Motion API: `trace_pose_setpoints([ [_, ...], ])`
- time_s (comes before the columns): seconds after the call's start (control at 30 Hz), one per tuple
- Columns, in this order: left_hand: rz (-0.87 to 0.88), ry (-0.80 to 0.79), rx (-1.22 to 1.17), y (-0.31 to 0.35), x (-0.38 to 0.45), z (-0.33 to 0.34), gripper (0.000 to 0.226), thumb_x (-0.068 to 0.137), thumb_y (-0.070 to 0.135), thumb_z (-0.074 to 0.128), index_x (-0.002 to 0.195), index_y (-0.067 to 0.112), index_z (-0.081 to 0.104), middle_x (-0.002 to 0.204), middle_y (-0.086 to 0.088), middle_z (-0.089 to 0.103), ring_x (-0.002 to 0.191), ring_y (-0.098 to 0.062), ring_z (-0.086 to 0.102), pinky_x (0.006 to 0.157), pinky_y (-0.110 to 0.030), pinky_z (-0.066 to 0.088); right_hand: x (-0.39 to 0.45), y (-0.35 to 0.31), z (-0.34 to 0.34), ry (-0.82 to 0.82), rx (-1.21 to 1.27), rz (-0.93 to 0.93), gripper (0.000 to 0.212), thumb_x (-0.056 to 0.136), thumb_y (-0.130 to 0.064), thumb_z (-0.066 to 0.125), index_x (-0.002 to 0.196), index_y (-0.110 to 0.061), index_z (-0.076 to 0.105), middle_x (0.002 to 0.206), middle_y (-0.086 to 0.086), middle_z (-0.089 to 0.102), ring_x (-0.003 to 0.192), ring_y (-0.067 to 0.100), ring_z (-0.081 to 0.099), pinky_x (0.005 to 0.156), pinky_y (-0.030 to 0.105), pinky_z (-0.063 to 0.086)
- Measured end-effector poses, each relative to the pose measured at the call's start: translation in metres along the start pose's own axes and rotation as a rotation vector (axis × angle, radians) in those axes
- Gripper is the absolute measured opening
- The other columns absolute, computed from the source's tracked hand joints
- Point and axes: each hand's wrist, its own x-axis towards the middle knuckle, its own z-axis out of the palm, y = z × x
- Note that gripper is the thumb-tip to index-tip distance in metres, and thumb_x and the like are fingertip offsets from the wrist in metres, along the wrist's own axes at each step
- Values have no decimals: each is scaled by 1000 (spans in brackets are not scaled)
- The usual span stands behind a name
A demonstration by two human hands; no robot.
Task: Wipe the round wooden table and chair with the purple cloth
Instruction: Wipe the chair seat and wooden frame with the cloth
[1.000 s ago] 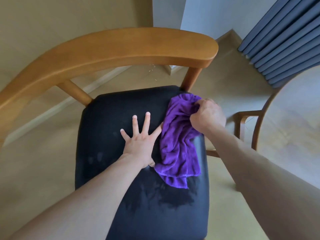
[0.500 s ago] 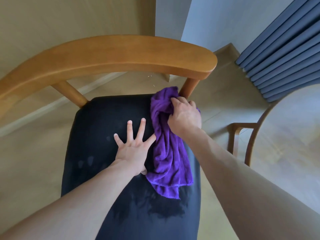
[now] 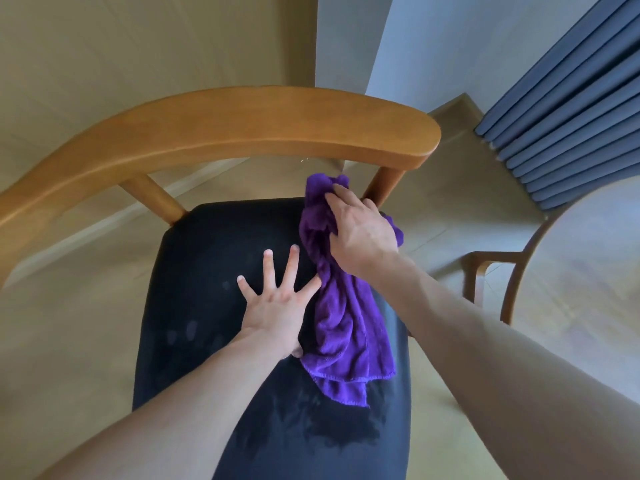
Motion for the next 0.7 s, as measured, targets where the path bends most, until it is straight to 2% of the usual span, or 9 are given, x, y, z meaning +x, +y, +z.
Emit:
trace_pose_setpoints([
  [0.07,3,3,2,0,1,0,135,62,44,96,154,42,-3,153,-6,-49,146,-51,-34,112,-82,12,7,11,11,-55,-100,74,47,97,-17,52,143,-21,46,152,-9,41,120,30,48,77,41,49],
  [0.13,0,-7,2,0,1,0,136,62,43,96,153,43,-6,152,-5,-50,145,-51,-34,112,-82,12,-2,28,16,-25,-89,133,40,97,-20,51,136,-22,50,139,-7,48,112,30,49,73,40,46],
  [0.27,0,-9,10,0,3,1,141,63,41,96,153,45,-12,147,-5,-56,145,-51,-34,112,-81,13,-32,67,6,-14,-10,261,27,93,-22,52,119,-19,61,116,-1,55,106,35,56,78,41,50],
  [0.33,-8,-4,3,0,4,1,141,62,40,97,154,45,-11,146,-4,-57,145,-50,-34,112,-81,12,-48,72,1,-87,-59,245,19,91,-24,54,108,-17,61,103,-2,50,102,34,60,72,37,46],
  [0.43,-19,6,-6,0,3,2,143,62,40,97,154,46,-13,147,-4,-56,146,-50,-34,112,-80,13,-84,65,1,-162,-112,182,19,90,-29,58,106,-19,56,107,0,55,97,33,63,68,33,39],
  [0.53,-31,30,-21,-1,2,2,156,59,42,98,148,52,-30,147,-2,-57,147,-49,-33,111,-80,14,-122,54,1,-320,-161,53,21,90,-34,57,106,-22,54,113,-2,58,101,28,63,70,30,35],
  [0.6,-36,40,-37,-1,0,1,163,58,40,98,137,56,-44,148,-2,-57,147,-49,-32,111,-80,15,-133,49,-4,-464,-153,11,10,87,-31,55,95,-27,49,110,-1,64,101,29,64,70,29,35],
  [0.63,-35,45,-40,-1,-1,0,163,59,38,98,132,57,-47,148,-2,-57,147,-48,-32,112,-79,15,-132,49,-10,-486,-140,26,9,85,-30,54,89,-27,46,103,-1,66,98,31,65,69,29,36],
  [0.7,-34,45,-36,-1,-2,-1,163,60,39,97,130,57,-49,148,-2,-57,147,-49,-32,112,-79,15,-119,52,-20,-361,-26,150,12,82,-26,55,78,-21,45,82,-2,59,86,34,63,63,30,36],
])
